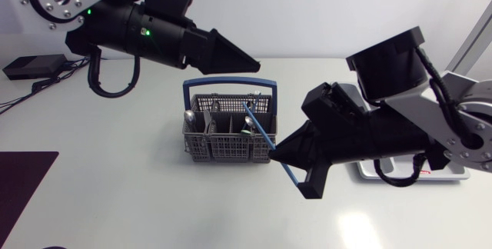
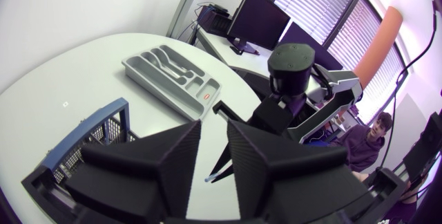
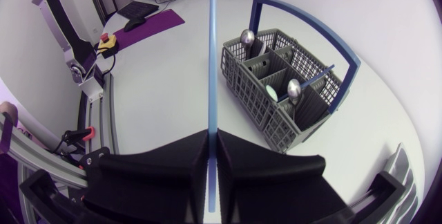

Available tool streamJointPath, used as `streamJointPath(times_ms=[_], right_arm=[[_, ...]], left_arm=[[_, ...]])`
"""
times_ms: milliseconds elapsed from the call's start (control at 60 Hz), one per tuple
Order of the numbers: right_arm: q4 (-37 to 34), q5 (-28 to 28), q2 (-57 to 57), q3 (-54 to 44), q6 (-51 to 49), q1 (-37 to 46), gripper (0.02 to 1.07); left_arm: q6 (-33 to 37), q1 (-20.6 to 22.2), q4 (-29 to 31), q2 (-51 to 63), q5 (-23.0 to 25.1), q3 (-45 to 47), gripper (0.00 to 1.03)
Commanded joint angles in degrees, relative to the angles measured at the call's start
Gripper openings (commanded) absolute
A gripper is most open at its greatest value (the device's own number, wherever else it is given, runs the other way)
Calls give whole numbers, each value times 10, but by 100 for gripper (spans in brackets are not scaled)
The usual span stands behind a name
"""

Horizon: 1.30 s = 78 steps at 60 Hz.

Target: Unload the cutlery basket into the drawer organizer.

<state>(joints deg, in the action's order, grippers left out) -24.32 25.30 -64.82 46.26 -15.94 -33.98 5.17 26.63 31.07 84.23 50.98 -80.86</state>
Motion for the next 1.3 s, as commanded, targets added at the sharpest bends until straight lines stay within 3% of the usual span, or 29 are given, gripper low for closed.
streamJointPath(times_ms=[0,67,250,533,617,750,950,1133,1283], right_arm=[[-10,-2,17,-20,-8,2,10],[-23,-3,29,-24,-9,6,10],[-63,-7,79,-42,-27,73,10],[-89,12,88,-43,-66,302,11],[-71,5,49,-33,-60,360,11],[-30,-14,-47,-1,-32,423,11],[18,-66,-202,65,4,455,12],[39,-128,-313,125,50,446,12],[41,-152,-373,161,73,439,14]], left_arm=[[-24,-1,-5,7,13,-22,73],[-31,-4,-15,7,13,-30,86],[-41,-21,-46,-1,-3,-50,88],[170,3,22,-19,-185,-18,88],[228,22,18,-25,-248,20,90],[287,35,-5,-26,-289,66,92],[400,77,-33,-21,-384,114,92],[459,95,-37,-4,-432,113,92],[483,101,-33,-3,-434,117,92]])
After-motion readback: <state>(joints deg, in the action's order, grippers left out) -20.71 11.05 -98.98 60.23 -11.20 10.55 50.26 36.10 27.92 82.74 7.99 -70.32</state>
